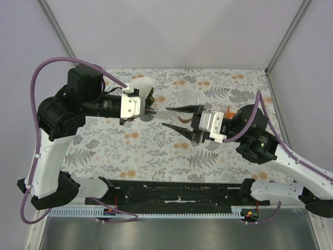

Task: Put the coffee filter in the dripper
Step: Pick up the coffee filter from the center of the board.

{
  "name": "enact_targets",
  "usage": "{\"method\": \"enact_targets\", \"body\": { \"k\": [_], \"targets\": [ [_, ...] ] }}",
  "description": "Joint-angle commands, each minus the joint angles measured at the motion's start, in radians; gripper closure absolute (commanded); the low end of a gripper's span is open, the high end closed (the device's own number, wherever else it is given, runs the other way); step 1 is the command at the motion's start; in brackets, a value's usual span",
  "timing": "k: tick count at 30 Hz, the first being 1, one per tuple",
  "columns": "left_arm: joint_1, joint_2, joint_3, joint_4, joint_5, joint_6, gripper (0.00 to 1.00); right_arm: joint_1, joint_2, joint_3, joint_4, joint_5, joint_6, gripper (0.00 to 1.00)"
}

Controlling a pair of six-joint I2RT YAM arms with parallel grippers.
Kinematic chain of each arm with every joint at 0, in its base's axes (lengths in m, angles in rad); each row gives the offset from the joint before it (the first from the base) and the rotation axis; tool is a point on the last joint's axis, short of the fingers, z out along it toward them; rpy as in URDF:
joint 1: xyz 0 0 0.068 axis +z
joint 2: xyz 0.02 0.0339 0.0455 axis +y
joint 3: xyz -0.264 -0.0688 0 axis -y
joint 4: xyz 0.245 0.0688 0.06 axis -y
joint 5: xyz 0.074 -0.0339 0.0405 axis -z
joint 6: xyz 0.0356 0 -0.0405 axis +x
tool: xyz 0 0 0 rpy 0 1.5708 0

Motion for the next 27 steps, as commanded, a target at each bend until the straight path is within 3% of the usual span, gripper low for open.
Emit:
{"method": "enact_targets", "body": {
  "k": [1,8,13,19,27],
  "targets": [
    [-0.006,-0.012,0.01,0.038,0.009,-0.014,0.98,0.007,0.011,0.069,0.003,-0.012,-0.007,0.51],
    [-0.006,-0.013,0.01,0.04,0.009,-0.02,0.98,0.007,0.023,0.085,-0.009,-0.031,-0.011,0.72],
    [-0.006,-0.012,0.013,0.038,0.009,-0.02,0.98,0.005,0.035,0.092,-0.022,-0.006,-0.018,0.68],
    [-0.006,-0.013,0.011,0.04,0.009,-0.022,0.98,0.005,0.034,0.091,-0.014,0.026,-0.023,0.52],
    [-0.006,-0.012,0.013,0.04,0.01,-0.025,0.98,0.005,0.049,0.105,-0.029,-0.002,-0.02,0.66]
  ]
}}
